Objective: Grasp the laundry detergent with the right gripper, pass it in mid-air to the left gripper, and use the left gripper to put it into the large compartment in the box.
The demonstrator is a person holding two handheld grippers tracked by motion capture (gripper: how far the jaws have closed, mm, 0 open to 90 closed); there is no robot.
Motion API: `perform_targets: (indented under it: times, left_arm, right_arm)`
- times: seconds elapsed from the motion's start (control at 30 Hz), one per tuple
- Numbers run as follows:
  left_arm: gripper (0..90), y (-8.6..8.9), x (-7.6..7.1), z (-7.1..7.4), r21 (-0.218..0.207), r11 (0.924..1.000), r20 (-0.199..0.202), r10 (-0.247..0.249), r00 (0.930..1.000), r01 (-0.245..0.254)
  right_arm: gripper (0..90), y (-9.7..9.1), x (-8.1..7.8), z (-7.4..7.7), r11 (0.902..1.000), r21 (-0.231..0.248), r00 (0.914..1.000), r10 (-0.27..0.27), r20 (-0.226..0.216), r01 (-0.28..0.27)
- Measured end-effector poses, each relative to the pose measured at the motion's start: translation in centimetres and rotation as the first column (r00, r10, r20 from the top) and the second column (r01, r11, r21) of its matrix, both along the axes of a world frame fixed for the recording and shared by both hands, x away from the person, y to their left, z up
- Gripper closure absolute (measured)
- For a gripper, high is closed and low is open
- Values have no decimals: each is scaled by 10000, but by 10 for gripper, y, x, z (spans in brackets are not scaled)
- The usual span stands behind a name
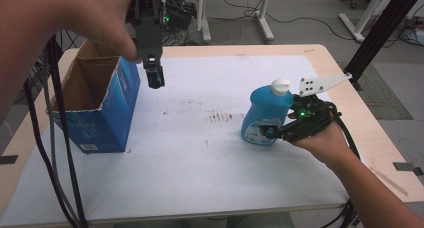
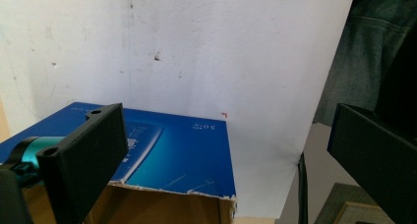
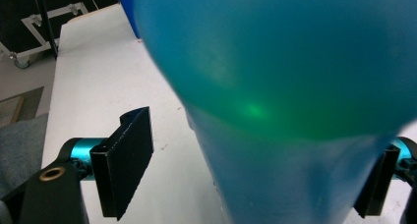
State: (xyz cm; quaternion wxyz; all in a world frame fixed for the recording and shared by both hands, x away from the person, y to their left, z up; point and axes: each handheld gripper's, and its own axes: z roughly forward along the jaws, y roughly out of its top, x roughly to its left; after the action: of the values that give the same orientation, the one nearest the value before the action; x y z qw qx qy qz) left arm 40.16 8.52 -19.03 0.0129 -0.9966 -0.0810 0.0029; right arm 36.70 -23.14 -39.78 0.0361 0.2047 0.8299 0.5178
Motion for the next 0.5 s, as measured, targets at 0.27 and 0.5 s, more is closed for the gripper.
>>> perform_targets:
  times: [0.27, 0.5]
  left_arm:
    - [16, 2, 1, 0, 7, 10000, 1, 52, 10000, -52]
    - [17, 2, 2, -1, 8, 10000, -11, 10, 10000, -10]
  right_arm:
    - [192, 1, 3, -4, 10000, -56, 10000, 1, 8, -1]
    - [244, 0, 5, -5, 10000, -26, 10000, -35, 7, 35]
